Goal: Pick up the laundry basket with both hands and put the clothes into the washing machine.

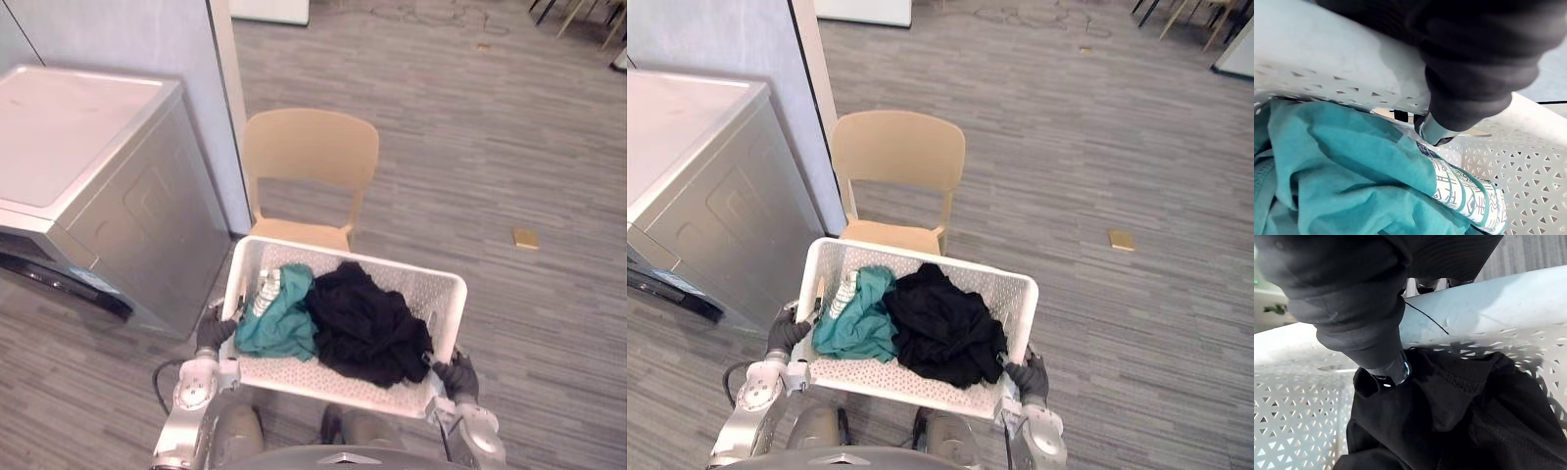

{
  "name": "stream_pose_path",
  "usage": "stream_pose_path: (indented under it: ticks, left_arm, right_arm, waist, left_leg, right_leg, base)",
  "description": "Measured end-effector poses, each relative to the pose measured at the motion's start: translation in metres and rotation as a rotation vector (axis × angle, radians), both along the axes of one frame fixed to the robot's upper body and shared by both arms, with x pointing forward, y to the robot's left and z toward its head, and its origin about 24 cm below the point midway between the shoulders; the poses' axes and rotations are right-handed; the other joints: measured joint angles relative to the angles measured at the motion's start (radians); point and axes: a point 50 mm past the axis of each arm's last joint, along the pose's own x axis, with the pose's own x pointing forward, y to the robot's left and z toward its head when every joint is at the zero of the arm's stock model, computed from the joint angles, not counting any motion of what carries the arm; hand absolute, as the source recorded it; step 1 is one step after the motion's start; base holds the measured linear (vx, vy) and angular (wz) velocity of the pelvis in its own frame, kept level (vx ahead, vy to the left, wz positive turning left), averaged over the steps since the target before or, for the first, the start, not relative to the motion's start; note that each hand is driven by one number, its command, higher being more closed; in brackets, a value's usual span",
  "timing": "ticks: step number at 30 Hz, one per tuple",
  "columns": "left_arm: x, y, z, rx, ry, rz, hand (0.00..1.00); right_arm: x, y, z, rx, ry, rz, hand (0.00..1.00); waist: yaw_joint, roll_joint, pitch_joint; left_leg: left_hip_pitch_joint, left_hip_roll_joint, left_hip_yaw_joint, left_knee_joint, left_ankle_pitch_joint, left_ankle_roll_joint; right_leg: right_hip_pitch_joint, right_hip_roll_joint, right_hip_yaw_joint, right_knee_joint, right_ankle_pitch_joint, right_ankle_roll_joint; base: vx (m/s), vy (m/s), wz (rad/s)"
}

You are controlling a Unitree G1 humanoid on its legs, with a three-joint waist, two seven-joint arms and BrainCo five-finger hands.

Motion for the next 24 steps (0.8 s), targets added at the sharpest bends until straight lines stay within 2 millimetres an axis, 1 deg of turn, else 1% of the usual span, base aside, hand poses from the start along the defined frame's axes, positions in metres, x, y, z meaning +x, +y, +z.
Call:
stream_pose_path:
  ticks: [1,2,3,4,5,6,7,9,10,11,12,13,14,16,18,19,21,23,24]
  left_arm:
    - [0.005,0.002,0.004,-0.001,-0.022,0.020,1.00]
    - [0.007,0.004,0.007,0.000,-0.033,0.031,1.00]
    - [0.014,0.007,0.015,0.008,-0.069,0.049,1.00]
    - [0.024,0.009,0.029,0.012,-0.131,0.057,1.00]
    - [0.030,0.009,0.037,0.014,-0.167,0.058,1.00]
    - [0.042,0.009,0.054,0.020,-0.240,0.053,1.00]
    - [0.054,0.009,0.069,0.023,-0.301,0.059,1.00]
    - [0.066,0.011,0.086,0.026,-0.364,0.082,1.00]
    - [0.077,0.010,0.103,0.026,-0.426,0.092,1.00]
    - [0.082,0.009,0.112,0.029,-0.456,0.091,1.00]
    - [0.092,0.007,0.132,0.040,-0.526,0.081,1.00]
    - [0.097,0.006,0.144,0.044,-0.565,0.074,1.00]
    - [0.107,0.005,0.168,0.056,-0.642,0.063,1.00]
    - [0.122,0.005,0.205,0.077,-0.746,0.059,1.00]
    - [0.136,0.008,0.241,0.099,-0.829,0.066,1.00]
    - [0.139,0.008,0.250,0.106,-0.846,0.067,1.00]
    - [0.150,0.009,0.278,0.132,-0.890,0.078,1.00]
    - [0.155,0.011,0.289,0.141,-0.898,0.096,1.00]
    - [0.161,0.016,0.290,0.139,-0.875,0.111,1.00]
  right_arm:
    - [0.010,0.001,0.005,-0.006,-0.031,0.014,1.00]
    - [0.016,0.003,0.009,-0.007,-0.049,0.021,1.00]
    - [0.028,0.008,0.016,-0.003,-0.092,0.023,1.00]
    - [0.039,0.010,0.029,-0.007,-0.153,0.029,1.00]
    - [0.044,0.011,0.036,-0.011,-0.186,0.030,1.00]
    - [0.056,0.012,0.050,-0.021,-0.250,0.030,1.00]
    - [0.068,0.013,0.065,-0.032,-0.313,0.028,1.00]
    - [0.081,0.015,0.084,-0.041,-0.388,0.025,1.00]
    - [0.090,0.016,0.103,-0.056,-0.463,0.014,1.00]
    - [0.095,0.015,0.112,-0.066,-0.494,0.011,1.00]
    - [0.103,0.013,0.131,-0.085,-0.562,0.003,1.00]
    - [0.108,0.012,0.140,-0.095,-0.593,-0.003,1.00]
    - [0.116,0.010,0.157,-0.112,-0.651,-0.013,1.00]
    - [0.129,0.010,0.186,-0.127,-0.746,-0.027,1.00]
    - [0.138,0.012,0.217,-0.135,-0.848,-0.048,1.00]
    - [0.140,0.012,0.225,-0.137,-0.873,-0.052,1.00]
    - [0.150,0.013,0.255,-0.148,-0.953,-0.064,1.00]
    - [0.158,0.016,0.267,-0.134,-0.976,-0.065,1.00]
    - [0.169,0.019,0.271,-0.111,-0.962,-0.059,1.00]
  waist:
    - [0.010,0.011,0.005]
    - [0.010,0.005,0.012]
    - [0.005,-0.012,0.037]
    - [0.000,-0.016,0.061]
    - [0.000,-0.020,0.072]
    - [0.002,-0.025,0.100]
    - [0.003,-0.024,0.135]
    - [0.005,-0.024,0.163]
    - [0.006,-0.021,0.185]
    - [0.008,-0.020,0.195]
    - [0.012,-0.019,0.215]
    - [0.014,-0.018,0.217]
    - [0.015,-0.018,0.222]
    - [0.015,-0.016,0.264]
    - [0.010,-0.016,0.280]
    - [0.010,-0.015,0.284]
    - [0.010,-0.011,0.307]
    - [0.009,-0.010,0.329]
    - [0.013,-0.011,0.335]
  left_leg:
    - [0.003,-0.013,-0.003,-0.094,0.113,-0.009]
    - [0.007,-0.023,-0.003,-0.112,0.174,-0.019]
    - [-0.009,-0.037,0.015,-0.110,0.183,-0.015]
    - [-0.060,-0.045,0.023,-0.091,0.183,-0.005]
    - [-0.089,-0.050,0.028,-0.076,0.184,-0.002]
    - [-0.137,-0.059,0.043,-0.062,0.188,0.005]
    - [-0.170,-0.062,0.053,-0.048,0.188,0.011]
    - [-0.209,-0.059,0.065,-0.028,0.183,0.020]
    - [-0.246,-0.054,0.068,-0.006,0.177,0.028]
    - [-0.260,-0.050,0.070,0.001,0.176,0.031]
    - [-0.296,-0.041,0.072,0.018,0.175,0.032]
    - [-0.324,-0.034,0.072,0.030,0.174,0.034]
    - [-0.373,-0.026,0.071,0.038,0.175,0.037]
    - [-0.406,-0.020,0.072,0.047,0.183,0.048]
    - [-0.465,-0.018,0.071,0.045,0.197,0.056]
    - [-0.479,-0.018,0.070,0.046,0.204,0.059]
    - [-0.523,-0.016,0.066,0.036,0.221,0.064]
    - [-0.534,-0.012,0.063,0.025,0.229,0.066]
    - [-0.545,-0.006,0.063,0.018,0.232,0.065]
  right_leg:
    - [-0.035,-0.003,0.025,0.041,-0.010,0.018]
    - [-0.055,-0.006,0.039,0.061,-0.015,0.027]
    - [-0.089,-0.023,0.058,0.088,-0.019,0.036]
    - [-0.142,-0.040,0.061,0.115,-0.020,0.041]
    - [-0.177,-0.047,0.067,0.132,-0.019,0.042]
    - [-0.239,-0.059,0.082,0.157,-0.018,0.049]
    - [-0.276,-0.064,0.090,0.166,-0.012,0.058]
    - [-0.316,-0.065,0.103,0.178,-0.007,0.065]
    - [-0.351,-0.065,0.109,0.185,-0.002,0.069]
    - [-0.364,-0.062,0.111,0.185,0.004,0.070]
    - [-0.393,-0.056,0.114,0.183,0.017,0.071]
    - [-0.415,-0.051,0.113,0.181,0.025,0.070]
    - [-0.455,-0.045,0.111,0.175,0.039,0.073]
    - [-0.481,-0.039,0.111,0.164,0.060,0.073]
    - [-0.530,-0.036,0.109,0.146,0.085,0.073]
    - [-0.540,-0.035,0.107,0.141,0.092,0.075]
    - [-0.572,-0.032,0.099,0.116,0.118,0.076]
    - [-0.572,-0.024,0.092,0.084,0.137,0.075]
    - [-0.574,-0.017,0.089,0.059,0.150,0.075]
  base:
    - [0.05,0.124,-0.46]
    - [0.05,0.129,-0.46]
    - [0.03,0.115,-0.22]
    - [0.02,0.087,-0.11]
    - [0.00,0.146,-0.06]
    - [-0.04,0.121,-0.14]
    - [-0.06,0.140,-0.16]
    - [-0.08,0.086,-0.15]
    - [-0.07,0.073,-0.15]
    - [-0.07,0.061,-0.16]
    - [-0.06,0.045,-0.15]
    - [-0.09,0.056,-0.16]
    - [-0.09,0.050,-0.11]
    - [-0.08,0.045,-0.10]
    - [-0.05,0.034,-0.06]
    - [0.00,0.037,0.00]
    - [0.00,0.000,0.00]
    - [0.00,0.006,-0.03]
    - [0.00,0.009,-0.07]
